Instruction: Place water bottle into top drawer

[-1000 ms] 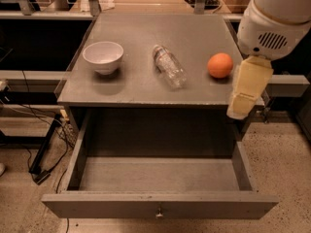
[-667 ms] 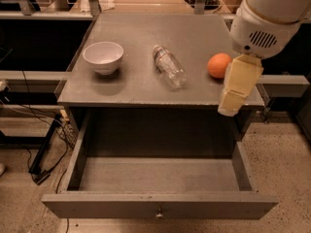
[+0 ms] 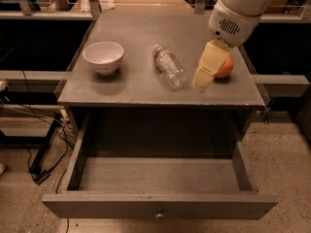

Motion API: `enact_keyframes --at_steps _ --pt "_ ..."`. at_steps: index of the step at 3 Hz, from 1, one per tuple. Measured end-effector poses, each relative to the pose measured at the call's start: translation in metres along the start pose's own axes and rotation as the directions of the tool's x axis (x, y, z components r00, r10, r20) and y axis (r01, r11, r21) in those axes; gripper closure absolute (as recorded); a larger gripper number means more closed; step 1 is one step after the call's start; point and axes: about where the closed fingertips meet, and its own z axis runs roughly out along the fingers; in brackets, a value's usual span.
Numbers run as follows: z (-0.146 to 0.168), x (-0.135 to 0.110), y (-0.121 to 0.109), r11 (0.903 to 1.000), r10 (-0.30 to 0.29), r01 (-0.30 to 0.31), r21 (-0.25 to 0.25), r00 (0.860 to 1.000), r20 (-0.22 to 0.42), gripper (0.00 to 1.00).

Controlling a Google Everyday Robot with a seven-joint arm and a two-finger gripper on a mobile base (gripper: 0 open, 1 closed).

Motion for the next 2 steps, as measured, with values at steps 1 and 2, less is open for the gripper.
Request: enact_keyframes --at_steps 1,2 --pt "0.000 -0.002 -0.001 1.0000 0.000 0.000 0.003 1.000 0.005 0.00" --pt "0.002 -0.021 -0.009 1.0000 0.005 -0.005 -0.003 1.000 0.022 0.00"
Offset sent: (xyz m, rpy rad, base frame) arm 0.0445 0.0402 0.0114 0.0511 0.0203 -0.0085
